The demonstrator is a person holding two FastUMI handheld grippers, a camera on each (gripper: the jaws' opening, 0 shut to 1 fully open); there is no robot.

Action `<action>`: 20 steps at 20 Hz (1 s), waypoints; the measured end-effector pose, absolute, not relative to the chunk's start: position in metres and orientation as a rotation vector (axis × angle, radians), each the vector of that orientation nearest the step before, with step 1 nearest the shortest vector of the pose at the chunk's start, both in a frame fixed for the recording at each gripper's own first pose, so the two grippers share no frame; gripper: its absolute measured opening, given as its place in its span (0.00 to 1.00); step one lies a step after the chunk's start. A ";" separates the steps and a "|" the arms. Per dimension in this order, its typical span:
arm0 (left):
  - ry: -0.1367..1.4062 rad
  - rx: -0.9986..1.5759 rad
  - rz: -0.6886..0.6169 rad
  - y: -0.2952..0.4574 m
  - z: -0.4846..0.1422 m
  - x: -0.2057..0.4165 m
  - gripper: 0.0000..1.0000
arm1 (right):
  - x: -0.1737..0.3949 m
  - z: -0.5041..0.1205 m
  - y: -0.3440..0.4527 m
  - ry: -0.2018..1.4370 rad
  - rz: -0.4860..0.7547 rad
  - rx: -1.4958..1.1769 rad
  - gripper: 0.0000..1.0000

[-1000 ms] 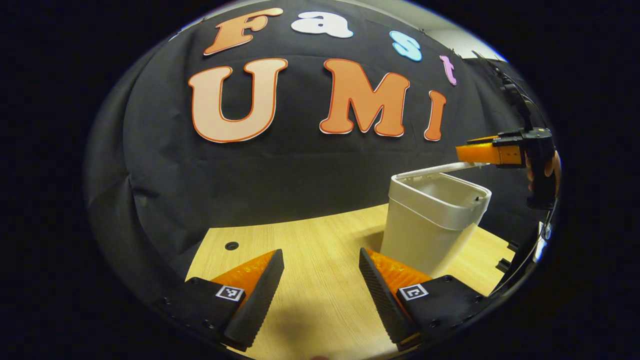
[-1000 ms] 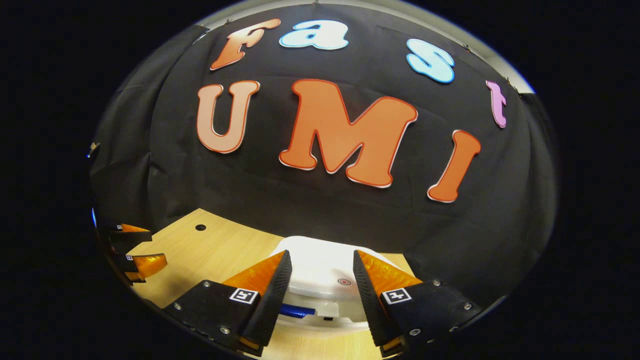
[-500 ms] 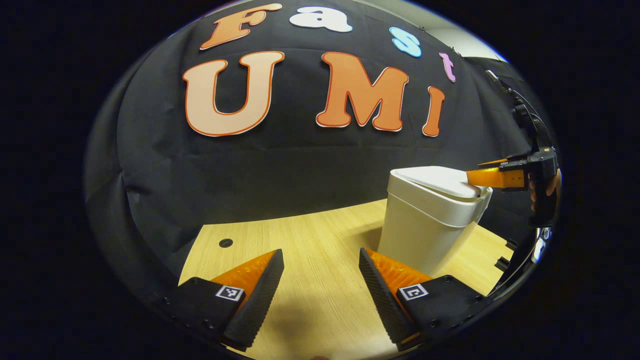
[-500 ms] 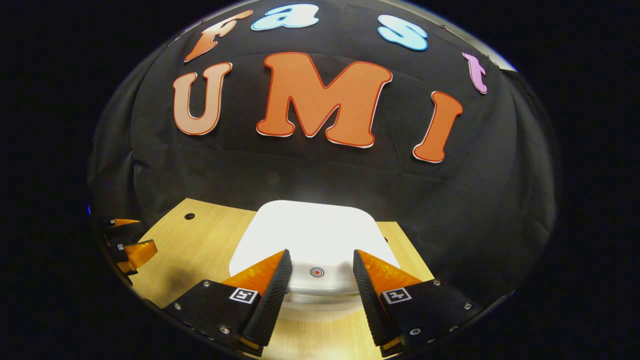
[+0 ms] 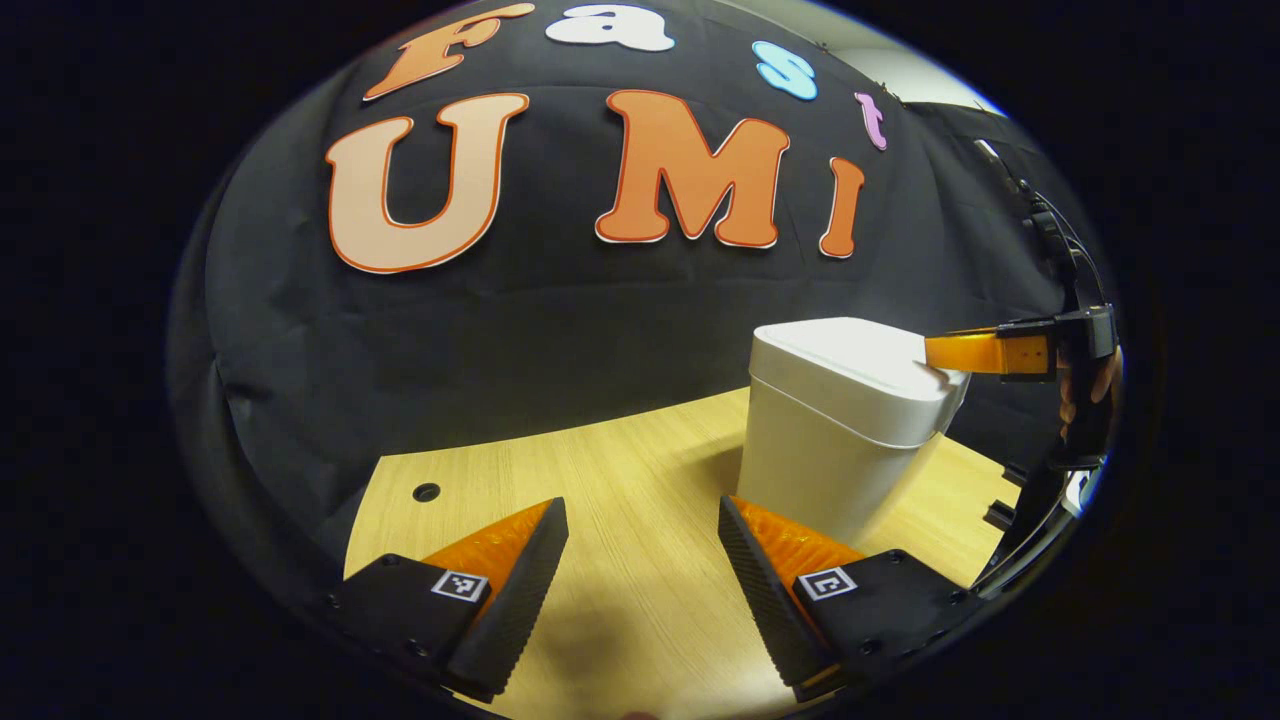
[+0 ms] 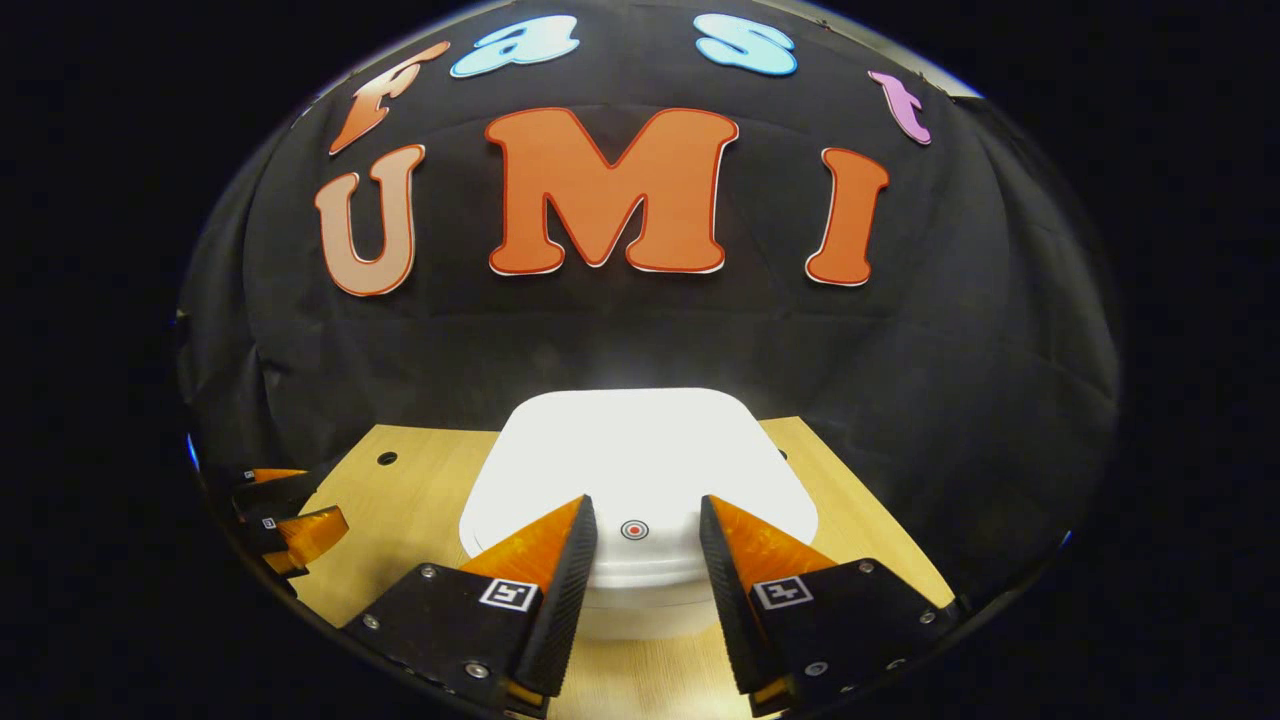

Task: Press the lid of the desktop garbage bin to open it, pick up the crumpled paper on the desktop and throw it into the bin, then pick up the pop can on the desktop and drop it into the bin, and finally close the garbage bin lid.

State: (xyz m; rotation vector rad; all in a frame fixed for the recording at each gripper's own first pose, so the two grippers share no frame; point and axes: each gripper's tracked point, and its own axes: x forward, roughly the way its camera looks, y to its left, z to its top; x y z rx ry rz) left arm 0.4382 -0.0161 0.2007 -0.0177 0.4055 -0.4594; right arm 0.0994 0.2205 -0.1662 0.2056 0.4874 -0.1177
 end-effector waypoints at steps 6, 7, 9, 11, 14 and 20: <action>0.386 -0.021 -0.472 -0.023 0.207 0.443 0.96 | 0.102 -0.164 0.221 0.465 -0.108 0.198 0.61; 0.383 -0.027 -0.477 -0.024 0.209 0.444 0.96 | 0.102 -0.160 0.220 0.438 -0.112 0.199 0.61; 0.371 -0.032 -0.487 -0.027 0.215 0.446 0.96 | 0.100 -0.161 0.221 0.424 -0.124 0.201 0.61; 0.353 -0.031 -0.492 -0.029 0.223 0.448 0.94 | 0.097 -0.159 0.217 0.402 -0.151 0.168 0.66; 0.316 -0.025 -0.480 -0.026 0.238 0.451 0.97 | 0.095 -0.152 0.221 0.365 -0.152 0.083 0.78; 0.218 -0.018 -0.387 -0.011 0.283 0.456 0.96 | 0.103 -0.125 0.233 0.271 -0.084 -0.013 0.92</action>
